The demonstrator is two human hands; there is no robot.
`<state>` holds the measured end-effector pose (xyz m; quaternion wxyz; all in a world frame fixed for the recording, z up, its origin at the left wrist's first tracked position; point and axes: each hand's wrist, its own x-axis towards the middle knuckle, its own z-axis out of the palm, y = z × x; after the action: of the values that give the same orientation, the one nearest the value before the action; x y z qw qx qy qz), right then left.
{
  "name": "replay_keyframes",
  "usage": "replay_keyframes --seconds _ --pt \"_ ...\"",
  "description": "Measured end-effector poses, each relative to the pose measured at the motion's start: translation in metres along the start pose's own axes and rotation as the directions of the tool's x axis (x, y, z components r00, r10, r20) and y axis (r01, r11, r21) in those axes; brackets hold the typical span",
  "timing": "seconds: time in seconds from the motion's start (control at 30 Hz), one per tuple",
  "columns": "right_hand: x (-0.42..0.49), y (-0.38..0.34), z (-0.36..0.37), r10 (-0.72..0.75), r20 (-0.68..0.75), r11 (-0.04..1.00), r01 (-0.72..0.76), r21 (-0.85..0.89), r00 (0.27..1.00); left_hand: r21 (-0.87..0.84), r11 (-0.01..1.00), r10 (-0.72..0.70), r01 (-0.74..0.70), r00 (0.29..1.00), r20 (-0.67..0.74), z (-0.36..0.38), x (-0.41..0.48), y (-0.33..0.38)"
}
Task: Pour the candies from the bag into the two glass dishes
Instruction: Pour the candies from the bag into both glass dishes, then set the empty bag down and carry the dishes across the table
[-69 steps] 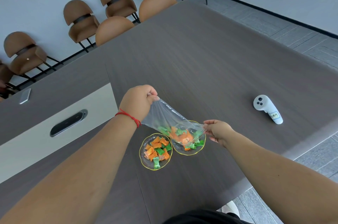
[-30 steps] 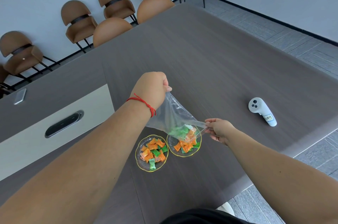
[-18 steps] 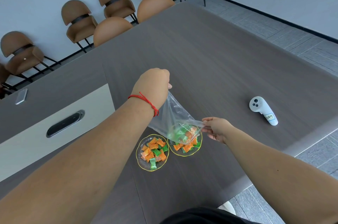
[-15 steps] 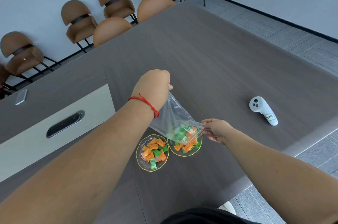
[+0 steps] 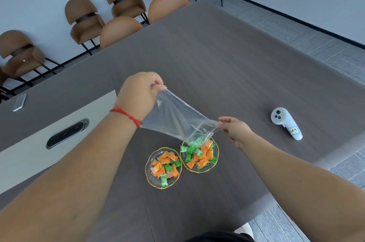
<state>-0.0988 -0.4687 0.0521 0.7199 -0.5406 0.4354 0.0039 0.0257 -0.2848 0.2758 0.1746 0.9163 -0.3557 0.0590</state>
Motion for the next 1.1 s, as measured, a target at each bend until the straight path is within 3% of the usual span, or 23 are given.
replay_keyframes --seconds 0.17,0.27,0.4,0.57,0.73,0.83,0.93,1.03,1.1 --pt "0.015 -0.024 0.014 -0.178 -0.056 0.979 0.182 0.089 0.982 -0.054 0.998 0.012 -0.018 0.992 -0.125 0.009 -0.011 -0.055" --pt "0.028 -0.029 0.029 -0.223 -0.060 0.973 0.226 0.047 0.973 -0.076 0.997 -0.024 0.010 0.983 -0.182 0.037 -0.030 -0.093" --pt "0.048 -0.024 0.047 -0.216 -0.068 0.974 0.209 -0.091 0.974 -0.080 0.982 -0.175 0.169 0.982 -0.072 0.089 -0.053 -0.139" --pt "0.072 0.004 0.064 -0.144 0.023 0.934 0.144 -0.327 0.989 -0.035 0.928 -0.365 0.370 0.926 0.100 0.154 -0.079 -0.169" --pt "0.096 0.018 0.070 -0.122 0.104 0.843 0.158 -0.514 0.987 0.092 0.930 -0.365 0.355 0.871 0.330 0.198 -0.084 -0.187" --pt "0.101 0.024 0.068 -0.101 0.179 0.812 0.185 -0.553 0.979 0.196 0.863 -0.503 0.465 0.755 0.420 0.212 -0.096 -0.197" --pt "0.101 0.037 0.060 -0.214 0.031 0.791 0.192 -0.581 0.976 0.137 0.695 -0.696 0.706 0.613 0.374 0.221 -0.119 -0.205" --pt "0.098 0.058 0.048 -0.288 -0.003 0.609 0.181 -0.772 0.958 -0.007 0.462 -0.839 0.887 0.439 0.323 0.230 -0.146 -0.213" --pt "0.094 0.072 0.040 -0.284 0.053 0.446 0.181 -0.877 0.957 -0.026 0.364 -0.839 0.931 0.340 0.425 0.238 -0.161 -0.217"
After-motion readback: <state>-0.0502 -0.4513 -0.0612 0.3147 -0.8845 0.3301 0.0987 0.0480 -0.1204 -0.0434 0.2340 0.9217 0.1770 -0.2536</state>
